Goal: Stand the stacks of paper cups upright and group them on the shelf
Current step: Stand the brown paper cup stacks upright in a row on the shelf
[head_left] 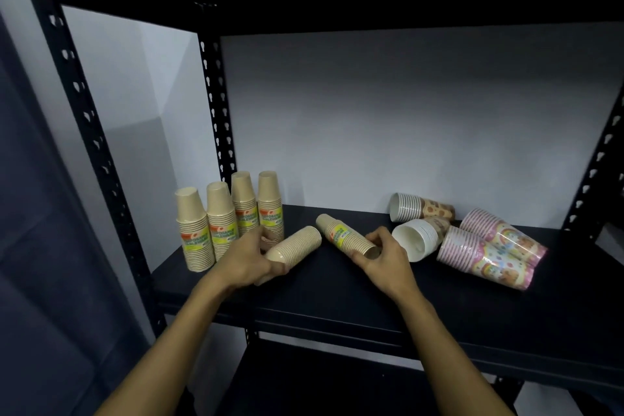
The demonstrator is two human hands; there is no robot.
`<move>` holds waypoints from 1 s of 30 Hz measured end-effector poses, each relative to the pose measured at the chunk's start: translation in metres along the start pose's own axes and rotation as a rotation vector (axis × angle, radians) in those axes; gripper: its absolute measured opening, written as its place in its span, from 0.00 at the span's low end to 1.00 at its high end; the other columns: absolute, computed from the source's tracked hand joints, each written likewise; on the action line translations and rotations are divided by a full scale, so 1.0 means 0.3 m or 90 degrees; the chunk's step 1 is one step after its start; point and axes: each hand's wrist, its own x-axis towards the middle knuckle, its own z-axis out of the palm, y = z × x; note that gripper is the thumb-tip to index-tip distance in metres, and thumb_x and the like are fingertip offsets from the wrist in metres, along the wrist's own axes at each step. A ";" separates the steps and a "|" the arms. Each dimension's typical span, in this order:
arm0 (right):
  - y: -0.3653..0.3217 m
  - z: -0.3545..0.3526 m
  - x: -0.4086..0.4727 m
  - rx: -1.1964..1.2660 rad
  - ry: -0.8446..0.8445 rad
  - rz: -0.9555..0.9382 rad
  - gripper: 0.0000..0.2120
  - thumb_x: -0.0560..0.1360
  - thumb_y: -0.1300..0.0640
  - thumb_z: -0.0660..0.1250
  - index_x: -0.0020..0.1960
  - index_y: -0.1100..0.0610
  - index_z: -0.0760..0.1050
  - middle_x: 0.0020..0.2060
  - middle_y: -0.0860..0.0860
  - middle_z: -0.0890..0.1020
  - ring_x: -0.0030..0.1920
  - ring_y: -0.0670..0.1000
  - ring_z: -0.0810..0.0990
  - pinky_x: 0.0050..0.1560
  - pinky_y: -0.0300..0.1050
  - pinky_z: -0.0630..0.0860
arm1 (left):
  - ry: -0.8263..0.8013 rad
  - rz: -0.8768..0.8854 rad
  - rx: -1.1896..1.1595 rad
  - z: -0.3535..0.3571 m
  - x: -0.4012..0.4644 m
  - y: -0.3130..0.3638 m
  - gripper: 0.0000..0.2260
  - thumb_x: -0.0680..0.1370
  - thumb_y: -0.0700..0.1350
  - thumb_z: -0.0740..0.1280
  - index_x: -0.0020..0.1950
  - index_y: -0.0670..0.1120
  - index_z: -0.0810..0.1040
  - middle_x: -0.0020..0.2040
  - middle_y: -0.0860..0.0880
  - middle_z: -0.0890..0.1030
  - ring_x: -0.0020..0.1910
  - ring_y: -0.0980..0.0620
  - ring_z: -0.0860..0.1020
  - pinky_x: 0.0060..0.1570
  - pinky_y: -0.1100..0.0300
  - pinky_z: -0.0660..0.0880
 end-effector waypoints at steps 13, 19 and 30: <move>-0.008 -0.011 0.000 0.031 0.005 0.038 0.15 0.69 0.51 0.76 0.48 0.56 0.73 0.45 0.49 0.79 0.44 0.47 0.78 0.40 0.41 0.75 | 0.167 0.120 -0.018 -0.134 -0.040 0.055 0.31 0.65 0.49 0.82 0.63 0.53 0.73 0.54 0.52 0.78 0.51 0.52 0.78 0.50 0.54 0.77; 0.012 -0.016 0.007 0.148 -0.013 0.068 0.17 0.68 0.55 0.79 0.46 0.59 0.73 0.44 0.54 0.83 0.47 0.54 0.83 0.47 0.49 0.80 | 0.211 0.154 -0.163 -0.037 0.033 0.118 0.24 0.69 0.52 0.80 0.60 0.47 0.76 0.51 0.54 0.82 0.50 0.57 0.80 0.47 0.63 0.76; 0.034 -0.024 0.013 0.090 -0.109 -0.022 0.24 0.76 0.59 0.71 0.71 0.56 0.71 0.59 0.52 0.75 0.58 0.47 0.77 0.63 0.41 0.72 | 0.143 0.134 -0.354 0.206 0.082 0.063 0.30 0.73 0.47 0.77 0.70 0.53 0.68 0.61 0.58 0.77 0.60 0.63 0.76 0.50 0.76 0.72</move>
